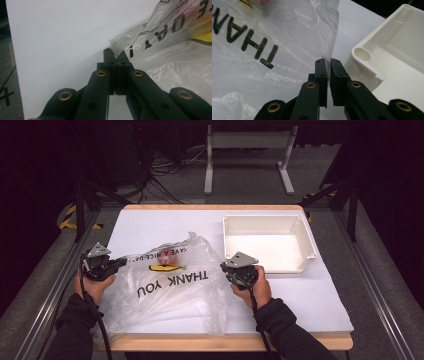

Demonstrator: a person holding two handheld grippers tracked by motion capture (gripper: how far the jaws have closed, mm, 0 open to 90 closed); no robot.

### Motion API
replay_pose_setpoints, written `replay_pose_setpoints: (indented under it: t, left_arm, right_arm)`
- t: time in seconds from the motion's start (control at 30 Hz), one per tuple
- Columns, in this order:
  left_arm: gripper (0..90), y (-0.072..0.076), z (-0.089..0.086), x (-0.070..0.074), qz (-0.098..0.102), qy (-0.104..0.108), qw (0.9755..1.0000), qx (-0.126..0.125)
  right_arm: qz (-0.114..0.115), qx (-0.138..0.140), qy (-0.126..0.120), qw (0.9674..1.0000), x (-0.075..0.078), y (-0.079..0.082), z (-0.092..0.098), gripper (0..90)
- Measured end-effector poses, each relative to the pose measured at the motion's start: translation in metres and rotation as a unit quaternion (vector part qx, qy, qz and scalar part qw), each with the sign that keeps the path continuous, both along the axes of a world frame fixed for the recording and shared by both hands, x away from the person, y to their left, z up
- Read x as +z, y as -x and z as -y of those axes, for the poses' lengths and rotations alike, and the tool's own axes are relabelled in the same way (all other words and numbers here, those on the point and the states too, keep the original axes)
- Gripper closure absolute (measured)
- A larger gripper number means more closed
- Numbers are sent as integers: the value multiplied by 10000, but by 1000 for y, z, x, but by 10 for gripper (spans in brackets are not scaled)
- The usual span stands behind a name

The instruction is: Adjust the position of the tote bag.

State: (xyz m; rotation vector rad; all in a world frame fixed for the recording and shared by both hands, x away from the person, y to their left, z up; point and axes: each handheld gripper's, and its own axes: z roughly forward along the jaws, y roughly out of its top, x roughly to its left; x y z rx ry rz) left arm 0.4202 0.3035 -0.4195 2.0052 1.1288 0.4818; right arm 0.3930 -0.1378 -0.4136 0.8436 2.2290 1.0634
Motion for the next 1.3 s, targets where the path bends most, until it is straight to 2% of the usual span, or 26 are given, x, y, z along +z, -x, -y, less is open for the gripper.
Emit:
replay_pose_setpoints:
  t: [0.03, 0.13, 0.23, 0.27, 0.3, 0.33, 0.43, 0.47, 0.5, 0.57, 0.6, 0.63, 0.67, 0.7, 0.73, 0.8, 0.83, 0.9, 0.97, 1.07, 1.17, 1.2, 1.3]
  left_arm:
    - [872, 1, 0, 0, 19, -22, 10000, -43]
    - [793, 6, -2, 3, 116, 33, 9998, -126]
    - [673, 15, -1, 7, 250, 47, 9994, -237]
    - [629, 15, -1, 7, 250, 47, 9994, -237]
    - [629, 20, 0, 10, 374, 15, 9990, -240]
    - [508, 26, 1, 14, 436, -13, 9987, -253]
    - [398, 39, 5, 20, 493, -131, 9975, -487]
    - [358, 39, 5, 20, 493, -131, 9975, -487]
    - [329, 48, 9, 20, 483, -261, 9967, -592]
    - [273, 58, 11, 19, 444, -320, 9960, -701]
    - [260, 63, 11, 17, 386, -282, 9962, -723]
    - [245, 63, 11, 17, 386, -282, 9962, -723]
    - [245, 69, 11, 16, 347, -281, 9959, -783]
    - [243, 78, 11, 12, 225, -195, 9960, -837]
    - [272, 82, 12, 8, 122, -143, 9957, -909]
    - [319, 89, 15, -1, -88, -242, 9939, -1077]
    - [337, 91, 17, -6, -228, -239, 9921, -1214]
    - [341, 93, 23, -15, -448, -341, 9889, -1373]
    - [337, 92, 28, -20, -565, -499, 9866, -1446]
    - [335, 88, 33, -26, -760, -432, 9851, -1485]
    - [364, 88, 37, -29, -728, -524, 9852, -1462]
    - [400, 88, 38, -28, -702, -558, 9850, -1475]
    - [588, 86, 40, -28, -638, -564, 9853, -1481]
  right_arm:
    - [-7, 33, -43, 10000, 0, 0, 1, 836]
    - [20, 158, -199, 9997, 3, 4, 6, 730]
    - [131, 148, -212, 9996, 8, 11, 11, 643]
    - [131, 148, -212, 9996, 8, 11, 11, 643]
    - [122, 174, -265, 9994, 10, 14, 13, 625]
    - [180, 249, -248, 9992, 15, 24, 17, 595]
    - [117, 479, -317, 9983, 18, 35, 20, 557]
    - [117, 479, -317, 9983, 18, 35, 20, 557]
    - [-32, 689, -256, 9973, 16, 43, 19, 495]
    - [-159, 901, -231, 9955, 13, 48, 18, 439]
    - [-238, 1005, -245, 9943, 11, 50, 17, 421]
    - [-299, 1030, -236, 9940, 8, 53, 17, 395]
    - [-299, 1030, -236, 9940, 8, 53, 17, 395]
    - [-511, 1072, -258, 9926, 1, 56, 14, 331]
    - [-590, 1074, -248, 9922, -2, 57, 13, 316]
    - [-721, 1122, -74, 9910, -10, 59, 8, 271]
    - [-755, 1127, 15, 9908, -14, 59, 5, 249]
    - [-850, 1091, 59, 9904, -19, 58, 0, 251]
    - [-885, 1102, 150, 9898, -22, 57, -4, 257]
    - [-954, 1074, 310, 9891, -30, 53, -8, 305]
    - [-1123, 1113, 218, 9872, -34, 49, -5, 433]
    - [-1110, 1108, 229, 9874, -33, 48, -3, 511]
    - [-1107, 1119, 245, 9872, -32, 48, 0, 732]
